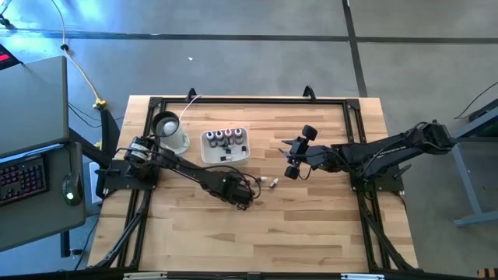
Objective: Pick & Place food coloring
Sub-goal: Put the small orange food coloring bottle into the white bin
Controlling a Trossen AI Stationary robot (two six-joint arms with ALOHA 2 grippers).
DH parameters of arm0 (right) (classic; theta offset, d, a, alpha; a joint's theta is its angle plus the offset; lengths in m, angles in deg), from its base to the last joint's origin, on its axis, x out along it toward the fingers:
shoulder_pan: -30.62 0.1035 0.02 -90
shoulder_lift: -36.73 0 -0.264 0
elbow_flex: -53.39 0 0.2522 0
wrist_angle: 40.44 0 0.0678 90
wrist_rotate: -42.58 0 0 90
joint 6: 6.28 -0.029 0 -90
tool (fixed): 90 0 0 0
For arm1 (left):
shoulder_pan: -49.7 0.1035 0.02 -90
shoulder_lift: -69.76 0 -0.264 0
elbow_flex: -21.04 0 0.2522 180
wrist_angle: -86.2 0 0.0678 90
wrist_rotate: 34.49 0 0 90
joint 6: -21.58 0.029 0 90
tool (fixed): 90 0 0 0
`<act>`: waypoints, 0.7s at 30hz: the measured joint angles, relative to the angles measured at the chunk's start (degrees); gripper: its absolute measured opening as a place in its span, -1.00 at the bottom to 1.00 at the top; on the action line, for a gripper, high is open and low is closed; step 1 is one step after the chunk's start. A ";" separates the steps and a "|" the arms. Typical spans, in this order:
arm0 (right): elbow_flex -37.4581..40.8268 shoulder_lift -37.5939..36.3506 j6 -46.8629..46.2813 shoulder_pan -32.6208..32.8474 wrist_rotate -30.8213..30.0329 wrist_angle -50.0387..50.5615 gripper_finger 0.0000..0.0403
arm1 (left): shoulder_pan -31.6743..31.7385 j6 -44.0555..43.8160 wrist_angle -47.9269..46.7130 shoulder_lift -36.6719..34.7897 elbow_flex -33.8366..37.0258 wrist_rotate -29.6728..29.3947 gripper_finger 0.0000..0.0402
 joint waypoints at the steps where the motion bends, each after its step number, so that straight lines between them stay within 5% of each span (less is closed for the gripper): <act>1: 0.00 0.00 0.00 0.00 0.00 0.00 -0.34 | 0.00 0.00 0.00 0.00 0.00 -0.11 -0.66; 7: 0.00 0.00 -0.22 0.00 -0.02 0.00 -0.34 | 0.06 1.76 -7.71 -0.91 -5.19 -6.74 -0.69; 14: 0.00 0.00 -0.22 0.00 0.23 0.09 -0.34 | 2.82 4.04 -33.66 -3.01 -16.45 -17.98 -0.65; 21: 0.00 0.00 -0.17 0.00 1.26 0.04 -0.34 | 12.67 15.28 -34.42 -3.09 -17.02 -19.81 -0.65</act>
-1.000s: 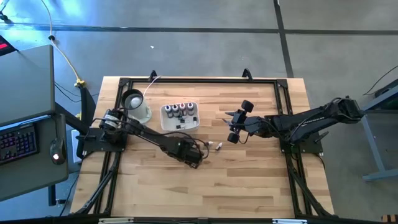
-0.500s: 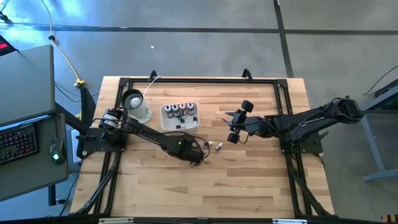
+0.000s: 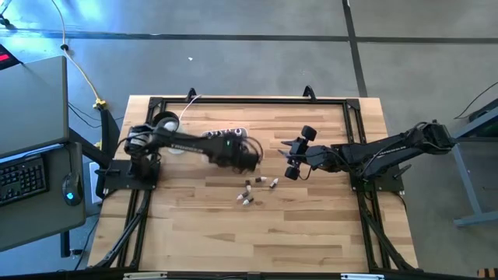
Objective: Pick & Place food coloring
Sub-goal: Put the small orange food coloring bottle into the white bin, then put the small black food coloring bottle into the white bin
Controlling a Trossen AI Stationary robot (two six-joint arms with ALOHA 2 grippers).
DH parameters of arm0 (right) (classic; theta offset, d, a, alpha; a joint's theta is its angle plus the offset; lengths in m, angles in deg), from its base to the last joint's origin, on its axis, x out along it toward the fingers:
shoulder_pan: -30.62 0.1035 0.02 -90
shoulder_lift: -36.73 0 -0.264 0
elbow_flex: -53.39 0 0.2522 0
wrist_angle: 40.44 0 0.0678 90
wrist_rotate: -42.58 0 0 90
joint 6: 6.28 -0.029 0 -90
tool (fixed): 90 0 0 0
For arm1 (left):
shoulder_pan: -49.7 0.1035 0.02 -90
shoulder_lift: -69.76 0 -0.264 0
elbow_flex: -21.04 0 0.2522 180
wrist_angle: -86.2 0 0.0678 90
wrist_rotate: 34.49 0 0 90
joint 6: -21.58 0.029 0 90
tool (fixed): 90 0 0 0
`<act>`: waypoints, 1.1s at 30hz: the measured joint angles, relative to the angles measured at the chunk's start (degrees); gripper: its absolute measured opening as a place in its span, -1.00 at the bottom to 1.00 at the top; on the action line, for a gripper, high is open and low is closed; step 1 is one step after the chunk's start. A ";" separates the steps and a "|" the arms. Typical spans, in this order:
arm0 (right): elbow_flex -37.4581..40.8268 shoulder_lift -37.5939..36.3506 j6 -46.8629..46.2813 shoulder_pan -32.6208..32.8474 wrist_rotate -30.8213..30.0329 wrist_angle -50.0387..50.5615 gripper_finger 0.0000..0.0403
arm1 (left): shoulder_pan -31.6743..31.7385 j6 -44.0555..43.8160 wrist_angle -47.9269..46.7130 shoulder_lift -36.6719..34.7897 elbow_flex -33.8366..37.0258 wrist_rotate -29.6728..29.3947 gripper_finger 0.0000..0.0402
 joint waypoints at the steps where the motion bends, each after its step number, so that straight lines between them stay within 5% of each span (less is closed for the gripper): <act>1: 0.00 0.00 0.02 0.00 0.07 -0.02 -0.34 | 1.32 2.10 2.09 0.00 1.08 0.52 -0.65; 8: 0.00 0.00 0.07 0.00 0.12 -0.02 -0.34 | 7.30 7.76 18.09 0.53 8.42 10.06 -0.65; 12: 0.00 0.00 0.21 0.01 0.14 -0.01 -0.34 | 8.43 8.31 21.49 0.53 11.60 10.82 -0.65; 18: 0.00 0.01 0.20 0.01 0.18 -0.01 -0.34 | 9.55 13.78 22.95 0.52 13.31 9.73 -0.59; 27: 0.00 0.00 0.02 0.00 0.20 -0.02 -0.34 | 9.49 28.22 27.68 0.51 13.39 5.28 -0.25; 33: 0.00 0.01 -1.19 0.00 5.78 -0.02 -0.34 | 9.51 28.42 20.91 0.51 9.28 11.85 -0.17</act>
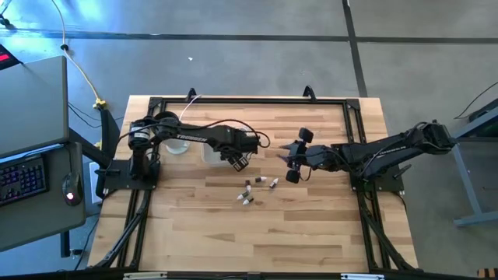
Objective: Pick & Place food coloring
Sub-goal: Put the small black food coloring bottle into the white bin
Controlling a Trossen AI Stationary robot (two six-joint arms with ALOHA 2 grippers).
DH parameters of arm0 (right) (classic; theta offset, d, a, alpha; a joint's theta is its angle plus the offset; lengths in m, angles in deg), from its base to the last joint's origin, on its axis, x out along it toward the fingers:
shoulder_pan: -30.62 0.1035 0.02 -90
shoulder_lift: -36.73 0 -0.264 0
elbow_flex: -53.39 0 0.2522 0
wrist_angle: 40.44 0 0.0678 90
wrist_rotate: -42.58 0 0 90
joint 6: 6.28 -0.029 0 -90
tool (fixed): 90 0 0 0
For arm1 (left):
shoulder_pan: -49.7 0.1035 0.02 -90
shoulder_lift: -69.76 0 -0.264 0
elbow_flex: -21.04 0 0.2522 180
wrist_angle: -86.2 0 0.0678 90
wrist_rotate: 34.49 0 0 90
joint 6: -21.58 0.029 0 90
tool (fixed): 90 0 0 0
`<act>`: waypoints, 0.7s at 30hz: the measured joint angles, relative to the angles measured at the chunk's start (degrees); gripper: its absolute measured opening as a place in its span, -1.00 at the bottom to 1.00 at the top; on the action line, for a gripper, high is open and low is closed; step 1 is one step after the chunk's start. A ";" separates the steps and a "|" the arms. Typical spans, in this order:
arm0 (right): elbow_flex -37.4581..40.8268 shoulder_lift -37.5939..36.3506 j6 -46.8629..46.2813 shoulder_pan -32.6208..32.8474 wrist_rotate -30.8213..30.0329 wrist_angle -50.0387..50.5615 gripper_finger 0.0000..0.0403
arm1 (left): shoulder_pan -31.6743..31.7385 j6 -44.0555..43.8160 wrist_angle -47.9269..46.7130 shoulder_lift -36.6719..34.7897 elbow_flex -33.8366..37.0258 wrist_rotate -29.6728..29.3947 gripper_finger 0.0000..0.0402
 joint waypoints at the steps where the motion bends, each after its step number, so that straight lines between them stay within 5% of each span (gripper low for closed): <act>1: 0.00 -0.01 0.29 0.00 1.97 0.00 -0.34 | -0.01 -0.57 -2.36 0.00 -1.62 1.23 -0.17; 7: 0.00 0.03 1.46 0.03 10.35 0.02 -0.34 | -4.71 -0.62 -15.42 -0.61 -14.16 -0.11 -0.17; 11: 0.00 2.42 1.69 0.02 15.44 -0.21 -0.34 | -9.88 -1.16 -25.23 -0.68 -21.18 -6.31 -0.16; 21: 0.03 19.79 4.39 -0.13 18.33 -9.70 -0.34 | -23.97 -16.05 -29.10 -5.57 -13.24 -7.63 -0.16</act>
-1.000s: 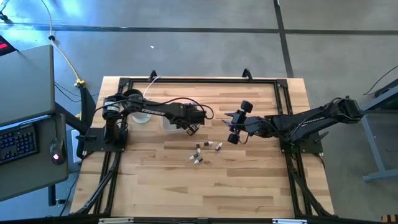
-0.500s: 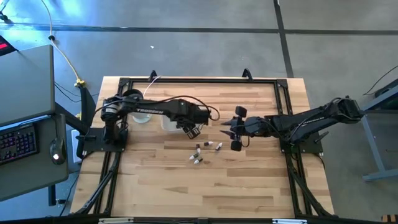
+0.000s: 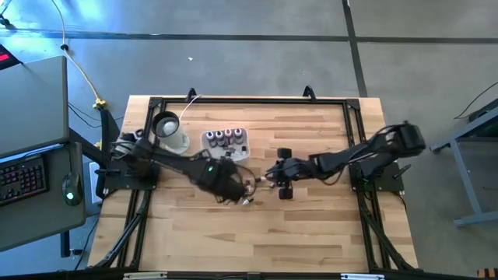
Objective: Pick & Place food coloring
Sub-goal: Put the small black food coloring bottle into the white bin
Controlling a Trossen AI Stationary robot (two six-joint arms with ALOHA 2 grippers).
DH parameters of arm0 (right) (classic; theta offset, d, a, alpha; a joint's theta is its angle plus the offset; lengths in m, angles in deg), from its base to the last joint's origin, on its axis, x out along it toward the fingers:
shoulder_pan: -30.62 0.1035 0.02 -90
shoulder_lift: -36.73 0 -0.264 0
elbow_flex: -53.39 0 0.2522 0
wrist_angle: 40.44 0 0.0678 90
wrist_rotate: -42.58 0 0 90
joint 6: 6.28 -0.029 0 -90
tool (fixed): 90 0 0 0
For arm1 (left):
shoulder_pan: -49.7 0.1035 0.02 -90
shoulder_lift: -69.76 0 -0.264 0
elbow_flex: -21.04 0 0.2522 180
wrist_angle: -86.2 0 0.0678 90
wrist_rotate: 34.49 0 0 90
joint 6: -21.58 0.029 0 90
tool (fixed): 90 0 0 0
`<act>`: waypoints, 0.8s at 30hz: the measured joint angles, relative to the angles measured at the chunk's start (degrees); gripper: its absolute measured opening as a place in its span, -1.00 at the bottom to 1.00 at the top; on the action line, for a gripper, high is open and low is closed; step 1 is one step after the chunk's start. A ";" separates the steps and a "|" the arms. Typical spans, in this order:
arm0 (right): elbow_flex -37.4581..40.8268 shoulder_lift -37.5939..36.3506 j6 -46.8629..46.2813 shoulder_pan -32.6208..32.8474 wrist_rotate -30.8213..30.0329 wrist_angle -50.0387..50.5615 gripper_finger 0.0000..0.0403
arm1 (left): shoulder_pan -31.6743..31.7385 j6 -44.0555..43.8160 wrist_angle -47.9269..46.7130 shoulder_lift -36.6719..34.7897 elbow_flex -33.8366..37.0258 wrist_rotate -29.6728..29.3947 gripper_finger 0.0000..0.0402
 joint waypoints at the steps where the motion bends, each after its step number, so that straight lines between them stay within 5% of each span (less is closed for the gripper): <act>1: 0.06 1.85 -0.11 0.00 -0.16 -1.04 -0.34 | -1.29 -1.90 0.73 -0.93 1.88 0.56 -0.16; 7: -0.03 8.69 -2.95 0.12 -0.45 -9.09 -0.34 | -7.76 -5.28 13.57 -8.67 16.38 -0.81 -0.16; 15: -0.01 12.92 -4.66 0.50 0.56 -13.65 -0.34 | -8.71 -3.37 43.90 -21.14 42.49 0.70 -0.16; 24: -0.16 20.20 -4.75 0.39 0.10 -19.50 -0.34 | -8.71 0.88 73.15 -24.78 61.34 1.46 -0.16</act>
